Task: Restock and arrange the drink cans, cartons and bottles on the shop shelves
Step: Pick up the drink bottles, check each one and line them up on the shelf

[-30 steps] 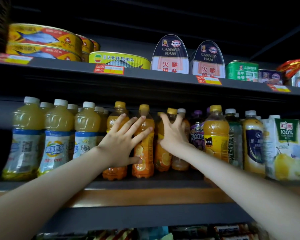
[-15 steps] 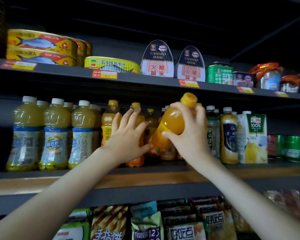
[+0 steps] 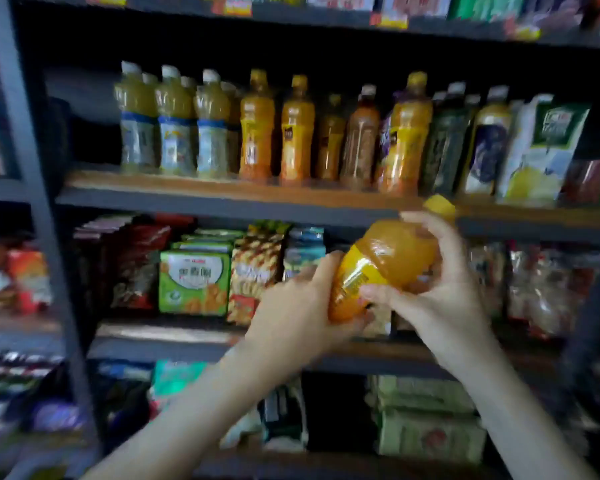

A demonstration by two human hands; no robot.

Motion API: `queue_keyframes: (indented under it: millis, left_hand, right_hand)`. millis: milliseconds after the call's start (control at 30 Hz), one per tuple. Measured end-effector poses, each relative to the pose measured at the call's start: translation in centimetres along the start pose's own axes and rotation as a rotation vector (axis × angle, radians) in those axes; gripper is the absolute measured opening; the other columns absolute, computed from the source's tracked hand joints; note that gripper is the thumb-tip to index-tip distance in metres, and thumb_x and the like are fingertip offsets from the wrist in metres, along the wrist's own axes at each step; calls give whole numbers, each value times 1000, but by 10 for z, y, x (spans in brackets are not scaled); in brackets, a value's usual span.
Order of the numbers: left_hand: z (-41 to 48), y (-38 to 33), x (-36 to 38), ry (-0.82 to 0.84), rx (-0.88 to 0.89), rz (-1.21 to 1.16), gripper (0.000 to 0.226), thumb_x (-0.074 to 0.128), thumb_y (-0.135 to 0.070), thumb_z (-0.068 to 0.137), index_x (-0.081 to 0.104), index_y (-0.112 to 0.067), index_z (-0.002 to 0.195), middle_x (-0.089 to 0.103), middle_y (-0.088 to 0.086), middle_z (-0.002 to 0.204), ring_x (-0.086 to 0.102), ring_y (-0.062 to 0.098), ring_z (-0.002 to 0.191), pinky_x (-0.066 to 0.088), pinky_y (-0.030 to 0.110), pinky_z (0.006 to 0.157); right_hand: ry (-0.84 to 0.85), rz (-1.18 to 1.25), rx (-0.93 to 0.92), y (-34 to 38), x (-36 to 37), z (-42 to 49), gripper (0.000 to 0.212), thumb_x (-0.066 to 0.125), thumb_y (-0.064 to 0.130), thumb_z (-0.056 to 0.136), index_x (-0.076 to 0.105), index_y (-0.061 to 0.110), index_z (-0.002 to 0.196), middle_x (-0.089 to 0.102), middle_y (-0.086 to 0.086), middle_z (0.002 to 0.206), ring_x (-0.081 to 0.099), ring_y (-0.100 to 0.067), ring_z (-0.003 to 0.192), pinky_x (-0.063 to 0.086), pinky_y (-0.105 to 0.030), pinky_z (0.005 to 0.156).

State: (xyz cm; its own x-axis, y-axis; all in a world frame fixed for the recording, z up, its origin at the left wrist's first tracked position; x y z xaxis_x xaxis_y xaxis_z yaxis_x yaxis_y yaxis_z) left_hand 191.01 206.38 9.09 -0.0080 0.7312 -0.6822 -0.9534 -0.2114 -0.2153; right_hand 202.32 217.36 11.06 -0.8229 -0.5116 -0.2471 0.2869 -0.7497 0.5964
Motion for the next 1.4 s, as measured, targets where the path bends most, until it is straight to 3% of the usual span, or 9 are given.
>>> queue_keyframes:
  millis: [233,400,600,767,900,967,1167,1300,1400]
  left_hand:
    - [-131,11,74,427,-445,-111,66,69,-61,76,46,-32,131,70,-4,96,66,19,90,49,31,71]
    - [-188,21,89,530,-734,-695,39,81,-43,74,58,-36,105,70,-9,96,67,7,89,55,34,85]
    - [-208,19,73,609,-912,-1091,15,64,-30,87,60,-28,101,73,-5,93,70,7,86,56,25,78]
    - [-224,43,67,649,-1032,-1035,36,59,-48,90,61,-19,111,74,4,103,71,21,96,54,41,93]
    - [-241,59,74,607,-927,-740,77,79,-58,64,43,-30,125,67,-2,109,68,16,97,56,40,88]
    - [-248,60,81,605,-884,-715,69,81,-46,70,45,-29,126,67,-4,108,67,13,96,57,35,84]
    - [-259,67,78,648,-1179,-1337,61,78,-40,75,55,-16,126,71,11,112,70,28,99,56,40,79]
    - [-258,66,71,642,-1173,-1611,105,91,-48,47,48,-10,135,65,20,118,67,33,99,56,40,75]
    - [-256,64,71,647,-1126,-1713,107,93,-49,45,49,-7,133,66,21,115,68,31,97,57,39,74]
  right_hand:
    - [258,231,449,-75,28,-128,36,66,44,86,57,53,120,50,24,135,46,-2,127,43,-42,106]
    - [146,603,701,-101,40,-192,68,68,20,84,39,49,139,52,12,140,58,-11,121,51,-33,92]
    - [330,755,895,-90,93,-223,59,72,50,78,59,19,126,68,-9,120,66,-27,109,55,-35,80]
    - [249,742,924,-78,118,-222,29,58,30,83,64,16,108,74,2,87,70,-13,76,53,-23,57]
    - [198,558,937,-84,131,-231,22,72,29,83,71,26,105,74,-3,102,69,-24,98,52,-46,87]
    - [189,475,952,-86,133,-233,24,75,27,83,68,28,107,74,1,102,69,-21,99,51,-51,94]
    - [267,315,907,-88,115,-230,25,65,28,92,62,35,115,70,4,112,65,-14,107,50,-46,99]
    - [301,377,860,-88,106,-232,51,67,19,89,47,29,134,61,2,125,60,-9,113,52,-23,85]
    - [322,348,824,-86,109,-236,71,72,26,80,33,41,138,47,12,137,45,-2,127,46,-18,88]
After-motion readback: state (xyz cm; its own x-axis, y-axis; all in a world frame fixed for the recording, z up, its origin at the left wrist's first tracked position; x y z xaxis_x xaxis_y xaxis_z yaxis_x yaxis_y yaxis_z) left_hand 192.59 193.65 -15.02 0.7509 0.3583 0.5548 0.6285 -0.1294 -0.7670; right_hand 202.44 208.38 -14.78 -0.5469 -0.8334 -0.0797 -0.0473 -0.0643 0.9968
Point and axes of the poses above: each hand's wrist, its own z-axis towards the middle knuckle, its own x-axis out of the palm, y = z × x, the point moved 4 cm from there along z, towards the middle knuckle
